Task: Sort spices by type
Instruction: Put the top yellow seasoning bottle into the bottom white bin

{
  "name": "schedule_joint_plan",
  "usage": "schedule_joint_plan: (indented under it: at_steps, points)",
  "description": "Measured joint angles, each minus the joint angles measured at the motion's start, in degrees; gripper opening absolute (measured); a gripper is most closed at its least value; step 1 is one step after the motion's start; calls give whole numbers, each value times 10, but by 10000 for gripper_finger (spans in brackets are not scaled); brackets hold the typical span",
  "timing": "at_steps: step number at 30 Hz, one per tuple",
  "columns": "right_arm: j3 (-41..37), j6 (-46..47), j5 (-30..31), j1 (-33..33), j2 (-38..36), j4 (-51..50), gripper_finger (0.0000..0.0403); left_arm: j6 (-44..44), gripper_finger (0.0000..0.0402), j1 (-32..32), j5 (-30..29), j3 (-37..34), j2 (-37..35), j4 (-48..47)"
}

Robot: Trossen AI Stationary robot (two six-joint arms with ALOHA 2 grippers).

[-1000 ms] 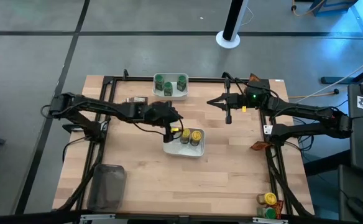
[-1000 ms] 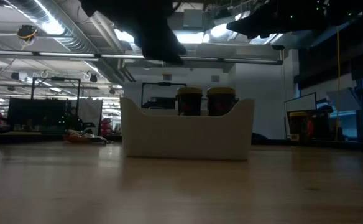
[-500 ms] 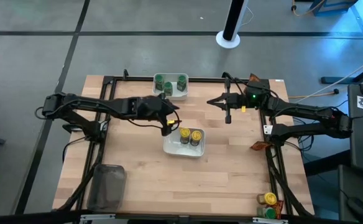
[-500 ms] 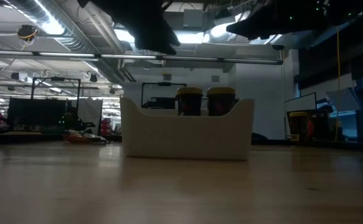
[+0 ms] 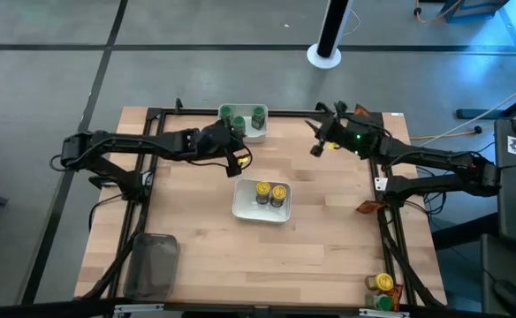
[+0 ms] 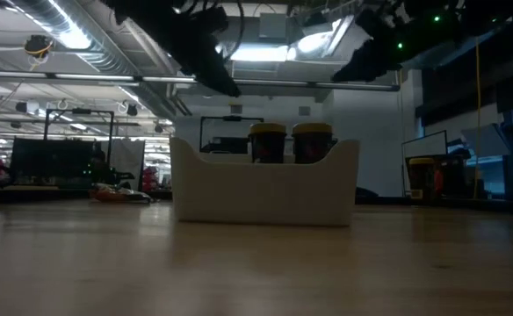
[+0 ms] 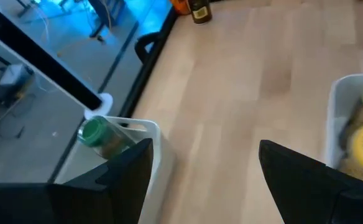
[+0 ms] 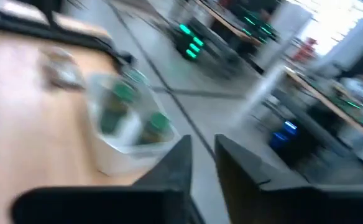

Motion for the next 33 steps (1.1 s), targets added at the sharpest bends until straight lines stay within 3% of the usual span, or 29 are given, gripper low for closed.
schedule_joint_plan:
  at_steps: [3,7,10,12,18,25,29,33]
  points:
    - [0,-5,75,0,0,-9,132,25,277,29,32,-24,-1,52]
    - [6,-5,192,0,0,-7,222,50,277,76,119,-59,-2,134]
    - [54,3,303,-12,12,-69,276,58,277,112,179,-78,-2,203]
    - [97,28,345,-30,26,-138,299,57,277,133,208,-85,-2,241]
    - [236,125,315,-112,87,-369,317,30,277,174,251,-101,-2,339]
    - [374,213,188,-210,184,-623,301,25,277,180,254,-125,-2,349]
    - [404,232,124,-252,227,-696,295,45,276,180,254,-128,-5,341]
    - [405,247,104,-279,251,-736,294,54,276,179,254,-127,-8,315]
